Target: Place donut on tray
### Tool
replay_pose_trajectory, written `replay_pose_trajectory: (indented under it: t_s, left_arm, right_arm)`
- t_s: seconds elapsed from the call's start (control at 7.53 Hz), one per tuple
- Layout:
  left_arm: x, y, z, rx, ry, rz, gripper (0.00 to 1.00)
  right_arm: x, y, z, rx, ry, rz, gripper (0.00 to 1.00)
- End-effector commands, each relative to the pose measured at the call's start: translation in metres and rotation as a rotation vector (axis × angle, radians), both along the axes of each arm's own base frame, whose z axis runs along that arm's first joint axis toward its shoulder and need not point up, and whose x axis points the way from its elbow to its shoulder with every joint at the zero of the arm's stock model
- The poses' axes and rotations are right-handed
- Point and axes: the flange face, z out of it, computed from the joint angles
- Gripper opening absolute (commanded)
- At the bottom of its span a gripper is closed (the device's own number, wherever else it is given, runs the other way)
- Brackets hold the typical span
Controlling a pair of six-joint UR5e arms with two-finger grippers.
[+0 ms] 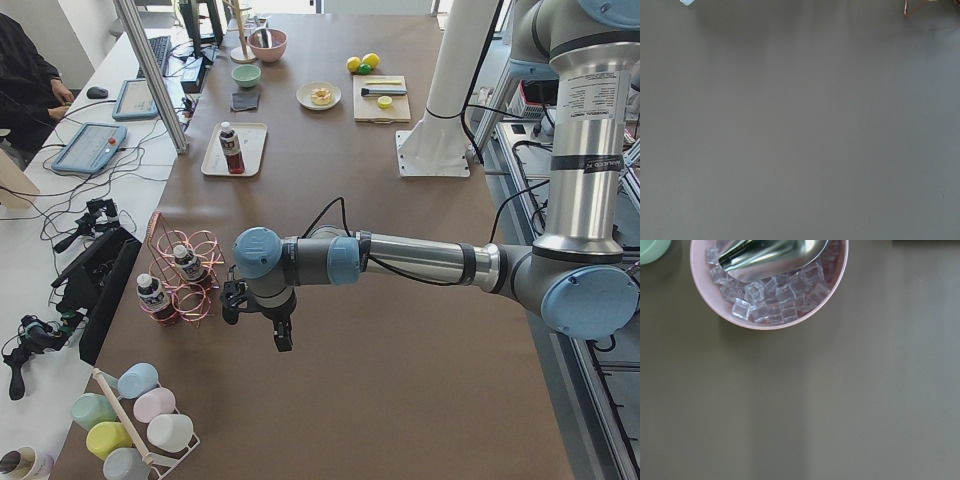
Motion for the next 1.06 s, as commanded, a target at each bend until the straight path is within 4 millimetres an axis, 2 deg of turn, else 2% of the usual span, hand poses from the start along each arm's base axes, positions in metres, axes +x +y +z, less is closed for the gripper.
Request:
replay_pose_trajectory:
  t_s: [0.0, 0.93]
  left_arm:
    - [-0.0002, 0.0012, -0.0007, 0.006, 0.008, -0.002, 0.98]
    - [-0.0015, -0.0040, -0.0063, 0.015, 0.000, -0.003, 0.98]
  right_arm:
    - [-0.0001, -0.0004, -0.0007, 0.001, -0.002, 0.000, 1.00]
    - [-0.0001, -0.0038, -0.0046, 0.002, -0.004, 0.006, 1.00]
